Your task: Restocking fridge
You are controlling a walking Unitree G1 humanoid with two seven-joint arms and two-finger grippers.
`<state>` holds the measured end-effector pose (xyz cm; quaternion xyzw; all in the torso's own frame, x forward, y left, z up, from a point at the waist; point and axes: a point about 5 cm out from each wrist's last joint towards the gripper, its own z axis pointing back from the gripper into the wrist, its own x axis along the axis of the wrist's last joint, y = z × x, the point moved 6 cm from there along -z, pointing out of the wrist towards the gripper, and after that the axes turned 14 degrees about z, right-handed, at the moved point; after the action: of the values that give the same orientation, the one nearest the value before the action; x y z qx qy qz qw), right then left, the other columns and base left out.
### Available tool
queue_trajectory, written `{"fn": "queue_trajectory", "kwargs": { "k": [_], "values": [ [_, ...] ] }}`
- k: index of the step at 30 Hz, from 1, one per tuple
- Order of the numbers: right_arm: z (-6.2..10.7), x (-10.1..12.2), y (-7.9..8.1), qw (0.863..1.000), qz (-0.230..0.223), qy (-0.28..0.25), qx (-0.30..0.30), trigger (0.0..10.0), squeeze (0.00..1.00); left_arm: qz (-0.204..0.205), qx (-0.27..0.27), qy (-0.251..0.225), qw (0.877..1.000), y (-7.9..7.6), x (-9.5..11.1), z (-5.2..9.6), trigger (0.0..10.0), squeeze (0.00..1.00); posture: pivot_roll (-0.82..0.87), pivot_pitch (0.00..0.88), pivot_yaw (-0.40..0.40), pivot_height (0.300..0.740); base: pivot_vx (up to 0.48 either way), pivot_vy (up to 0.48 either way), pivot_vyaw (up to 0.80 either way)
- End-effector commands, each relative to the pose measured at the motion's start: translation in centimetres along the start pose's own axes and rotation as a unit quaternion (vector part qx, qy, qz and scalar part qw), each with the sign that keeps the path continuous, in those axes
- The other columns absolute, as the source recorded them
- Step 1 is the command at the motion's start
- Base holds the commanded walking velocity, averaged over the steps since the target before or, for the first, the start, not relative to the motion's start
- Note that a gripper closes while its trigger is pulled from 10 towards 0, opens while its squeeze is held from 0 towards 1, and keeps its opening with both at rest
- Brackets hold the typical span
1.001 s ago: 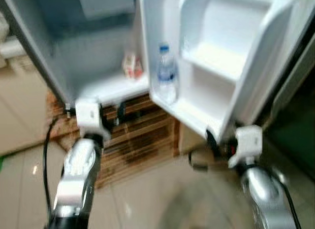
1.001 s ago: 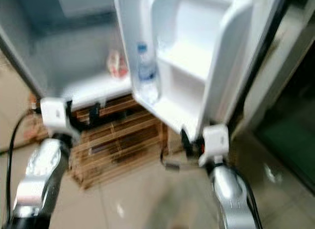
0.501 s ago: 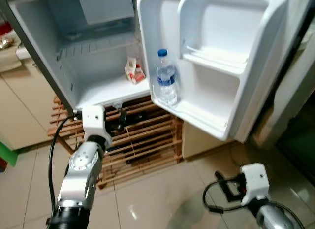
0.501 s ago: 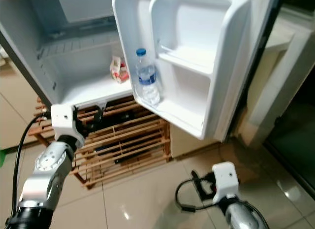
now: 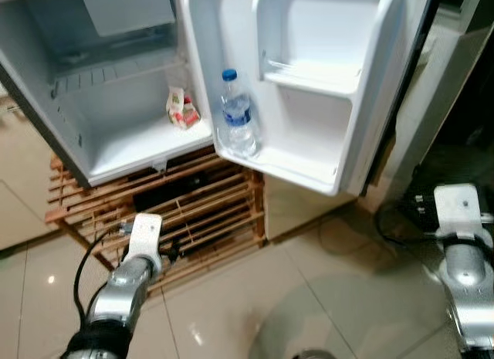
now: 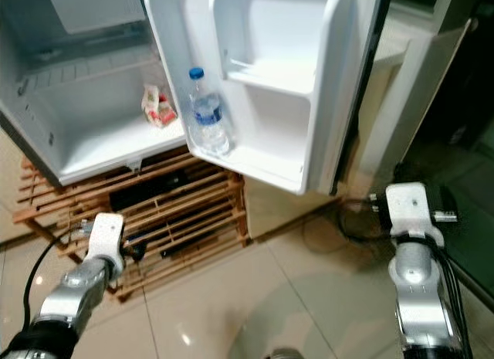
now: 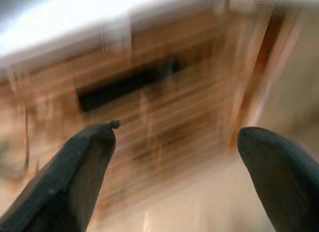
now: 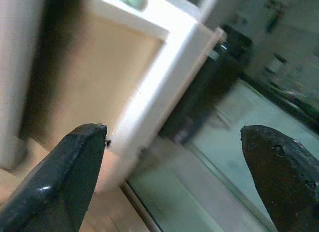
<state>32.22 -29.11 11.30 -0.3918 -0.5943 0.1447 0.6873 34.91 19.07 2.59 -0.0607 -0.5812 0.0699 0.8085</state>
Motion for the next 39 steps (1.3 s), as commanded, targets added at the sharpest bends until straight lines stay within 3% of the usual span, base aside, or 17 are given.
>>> {"fn": "queue_trajectory", "kwargs": {
  "k": [1,6,9,17,24,27,28,30,31,32,33,34,35,36,38,39],
  "values": [
    [-0.1,0.9,0.9,1.0,-0.007,-0.016,0.016,10.0,0.34,0.003,-0.012,-0.078,0.997,-0.3,3.7,0.2,10.0,0.0,-0.13,0.0,0.09,0.74,0.0,-0.469,0.0],
    [0.1,1.1,1.5,1.0,-0.01,-0.018,0.02,10.0,0.37,0.005,-0.065,-0.132,0.989,-3.7,5.9,1.4,10.0,0.0,-0.12,0.0,0.078,0.74,0.0,-0.469,0.43],
    [0.2,1.0,1.7,1.0,-0.011,-0.015,0.023,10.0,0.38,0.0,-0.083,-0.135,0.987,-4.4,5.8,1.6,10.0,0.0,-0.12,0.0,0.08,0.74,0.0,-0.469,0.73],
    [0.8,0.8,1.5,0.999,-0.021,-0.015,0.019,10.0,0.36,0.029,-0.077,-0.127,0.989,-4.1,5.5,1.4,10.0,0.0,-0.14,0.0,0.094,0.74,0.0,-0.459,0.62],
    [1.9,0.0,1.2,0.999,-0.031,-0.01,0.016,10.0,0.35,0.026,-0.091,-0.106,0.99,-4.5,4.7,1.3,10.0,0.0,-0.14,0.0,0.097,0.74,0.0,0.0,0.0],
    [2.5,0.5,2.3,0.997,-0.059,-0.022,0.042,10.0,0.36,0.033,-0.082,-0.094,0.992,-4.0,4.2,1.2,10.0,0.0,-0.14,0.0,0.099,0.74,0.0,0.0,0.0],
    [3.0,2.0,3.7,0.991,-0.095,-0.047,0.077,10.0,0.36,0.038,-0.078,-0.086,0.993,-3.8,3.8,1.0,10.0,0.0,-0.14,0.0,0.103,0.74,0.0,0.0,0.0],
    [3.2,2.6,4.2,0.989,-0.107,-0.054,0.09,10.0,0.36,0.039,-0.078,-0.084,0.993,-3.8,3.8,1.0,10.0,0.0,-0.14,0.0,0.103,0.74,0.0,0.0,0.0],
    [3.7,4.6,5.5,0.978,-0.14,-0.08,0.134,10.0,0.35,0.028,-0.081,-0.072,0.994,-3.9,3.2,0.9,10.0,0.0,-0.14,0.0,0.106,0.74,0.0,0.0,0.0],
    [3.7,4.6,5.5,0.978,-0.14,-0.08,0.134,10.0,0.35,0.028,-0.081,-0.072,0.994,-3.9,3.2,0.9,10.0,0.0,-0.14,0.0,0.106,0.74,0.0,0.0,0.0],
    [3.9,5.3,5.8,0.975,-0.143,-0.091,0.145,10.0,0.35,0.018,-0.081,-0.059,0.995,-3.9,2.7,0.8,10.0,0.0,-0.14,0.0,0.106,0.74,0.0,0.0,0.0],
    [3.8,5.5,5.7,0.976,-0.137,-0.092,0.144,10.0,0.34,-0.002,-0.082,-0.013,0.997,-3.7,0.8,0.5,10.0,0.0,-0.14,0.0,0.103,0.74,0.0,0.0,0.0],
    [3.3,5.5,5.1,0.979,-0.132,-0.087,0.131,10.0,0.34,-0.052,-0.079,0.098,0.991,-3.1,-3.7,0.4,10.0,0.0,-0.14,0.0,0.101,0.74,0.0,0.0,0.0],
    [3.0,5.5,4.7,0.979,-0.135,-0.086,0.123,10.0,0.33,-0.068,-0.063,0.142,0.985,-2.0,-5.5,0.6,10.0,0.0,-0.14,0.0,0.1,0.74,0.0,0.0,0.0],
    [2.5,5.3,3.7,0.983,-0.127,-0.083,0.102,10.0,0.33,-0.071,-0.029,0.187,0.979,-0.2,-7.4,0.9,10.0,0.0,-0.14,0.0,0.098,0.74,0.0,0.0,0.0],
    [1.9,4.7,2.3,0.989,-0.11,-0.072,0.068,10.0,0.33,-0.061,-0.016,0.211,0.975,0.7,-8.5,1.2,10.0,0.0,-0.14,0.0,0.095,0.74,0.0,0.0,0.0]
  ]
}}
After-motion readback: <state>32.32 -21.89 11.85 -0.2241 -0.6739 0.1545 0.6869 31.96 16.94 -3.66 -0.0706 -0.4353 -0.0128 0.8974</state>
